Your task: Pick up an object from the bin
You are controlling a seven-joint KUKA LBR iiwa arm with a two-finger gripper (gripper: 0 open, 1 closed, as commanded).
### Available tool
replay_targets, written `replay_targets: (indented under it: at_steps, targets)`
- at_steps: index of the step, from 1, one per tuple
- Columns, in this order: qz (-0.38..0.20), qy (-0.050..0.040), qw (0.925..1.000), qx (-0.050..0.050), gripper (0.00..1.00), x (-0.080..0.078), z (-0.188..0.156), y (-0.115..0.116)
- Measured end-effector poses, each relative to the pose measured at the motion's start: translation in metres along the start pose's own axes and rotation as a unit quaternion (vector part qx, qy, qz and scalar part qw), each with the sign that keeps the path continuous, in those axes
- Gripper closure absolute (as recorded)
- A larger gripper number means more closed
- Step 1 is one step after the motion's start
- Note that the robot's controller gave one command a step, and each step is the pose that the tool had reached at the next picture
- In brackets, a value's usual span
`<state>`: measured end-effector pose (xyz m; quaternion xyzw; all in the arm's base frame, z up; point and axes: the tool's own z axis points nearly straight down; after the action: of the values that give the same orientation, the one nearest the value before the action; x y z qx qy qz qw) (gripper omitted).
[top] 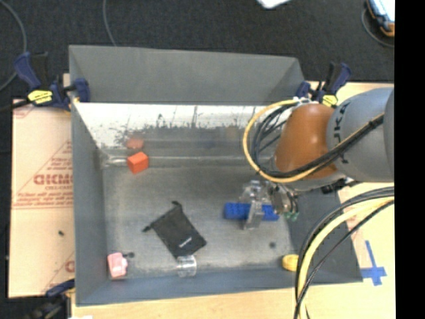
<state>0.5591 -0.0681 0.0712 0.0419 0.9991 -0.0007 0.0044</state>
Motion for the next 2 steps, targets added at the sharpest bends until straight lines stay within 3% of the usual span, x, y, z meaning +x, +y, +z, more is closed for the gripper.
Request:
replay_targets:
  at_steps: [1,2]
  targets:
    - [0.033,-0.0023,0.9994,0.001,1.0,0.006,0.0003,-0.0714]
    - [0.033,-0.0023,0.9995,0.001,1.0,0.006,0.0003,-0.0713]
